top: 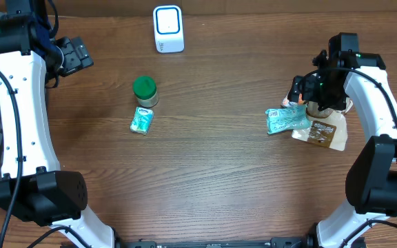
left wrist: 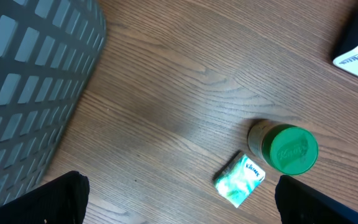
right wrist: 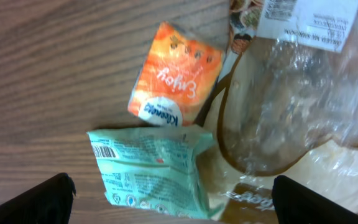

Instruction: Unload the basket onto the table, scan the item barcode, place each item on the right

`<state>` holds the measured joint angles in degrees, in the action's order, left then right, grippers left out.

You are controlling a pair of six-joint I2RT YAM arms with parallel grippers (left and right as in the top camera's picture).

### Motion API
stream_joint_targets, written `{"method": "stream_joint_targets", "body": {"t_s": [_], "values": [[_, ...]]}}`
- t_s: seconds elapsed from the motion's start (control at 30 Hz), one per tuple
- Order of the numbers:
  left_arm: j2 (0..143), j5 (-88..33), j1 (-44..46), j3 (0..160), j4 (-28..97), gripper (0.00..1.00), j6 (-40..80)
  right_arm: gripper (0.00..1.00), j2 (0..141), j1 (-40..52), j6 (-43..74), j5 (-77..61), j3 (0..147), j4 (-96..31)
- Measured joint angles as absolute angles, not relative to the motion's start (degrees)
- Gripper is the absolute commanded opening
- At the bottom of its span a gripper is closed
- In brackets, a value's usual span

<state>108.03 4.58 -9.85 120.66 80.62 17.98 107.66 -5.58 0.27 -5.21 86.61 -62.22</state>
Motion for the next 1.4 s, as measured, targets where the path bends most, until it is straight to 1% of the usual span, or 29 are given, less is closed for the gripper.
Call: {"method": "stream_joint_targets", "body": {"t_s": [0.17, 0.23, 0.3, 0.47, 0.53, 0.57, 0.6, 0.67, 0.7, 0.77, 0.97, 1.1, 1.17, 1.3, 1.4], "values": [[108.0, 4.6, -9.8, 120.7, 80.6, 1.0, 18.0, 1.0, 107.7, -5.6, 3.0, -7.7, 91.9, -69.6], [108.0, 4.6, -9.8, 120.7, 80.6, 0.99, 18.0, 1.0, 107.6, -5.5, 3.6, -11.9, 95.6, -72.2], [108.0, 4.6, -9.8, 120.7, 80.6, 0.99, 18.0, 1.0, 107.5, -5.3, 4.6, -17.7, 97.3, -71.0], [108.0, 4.6, -9.8, 120.7, 80.6, 0.99, 18.0, 1.0, 107.5, -1.7, 10.3, -30.9, 97.4, -60.7], [108.0, 4.6, -9.8, 120.7, 80.6, 0.99, 18.0, 0.92, 107.5, 0.7, 12.1, -33.1, 97.4, -57.9], [108.0, 4.6, -9.8, 120.7, 80.6, 1.0, 18.0, 0.85, 107.5, 2.8, 13.1, -34.0, 97.4, -56.4], [108.0, 4.6, -9.8, 120.7, 80.6, 1.0, 18.0, 0.83, 107.5, 4.6, 13.8, -34.6, 97.4, -55.6], [108.0, 4.6, -9.8, 120.7, 80.6, 1.0, 18.0, 0.75, 107.5, 8.5, 15.7, -34.5, 97.4, -54.8], [108.0, 4.6, -9.8, 120.7, 80.6, 1.0, 18.0, 0.69, 107.5, 12.0, 18.1, -32.5, 97.4, -54.7], [108.0, 4.6, -9.8, 120.7, 80.6, 0.99, 18.0, 0.62, 107.5, 17.7, 23.3, -28.0, 97.4, -54.7], [108.0, 4.6, -9.8, 120.7, 80.6, 1.0, 18.0, 0.58, 109.3, 32.3, 37.3, -16.1, 97.4, -52.2], [108.0, 4.6, -9.8, 120.7, 80.6, 1.0, 18.0, 0.57, 113.6, 38.5, 43.0, -13.1, 97.4, -45.3], [108.0, 4.6, -9.8, 120.7, 80.6, 1.0, 18.0, 0.56, 118.0, 42.2, 45.7, -11.8, 97.4, -38.8], [108.0, 4.6, -9.6, 120.7, 80.6, 0.99, 18.0, 0.5, 122.6, 45.1, 47.3, -10.9, 97.2, -30.2], [108.0, 4.6, -9.5, 120.7, 80.6, 1.0, 18.0, 0.45, 124.5, 46.5, 48.7, -8.9, 97.2, -27.1]]}}
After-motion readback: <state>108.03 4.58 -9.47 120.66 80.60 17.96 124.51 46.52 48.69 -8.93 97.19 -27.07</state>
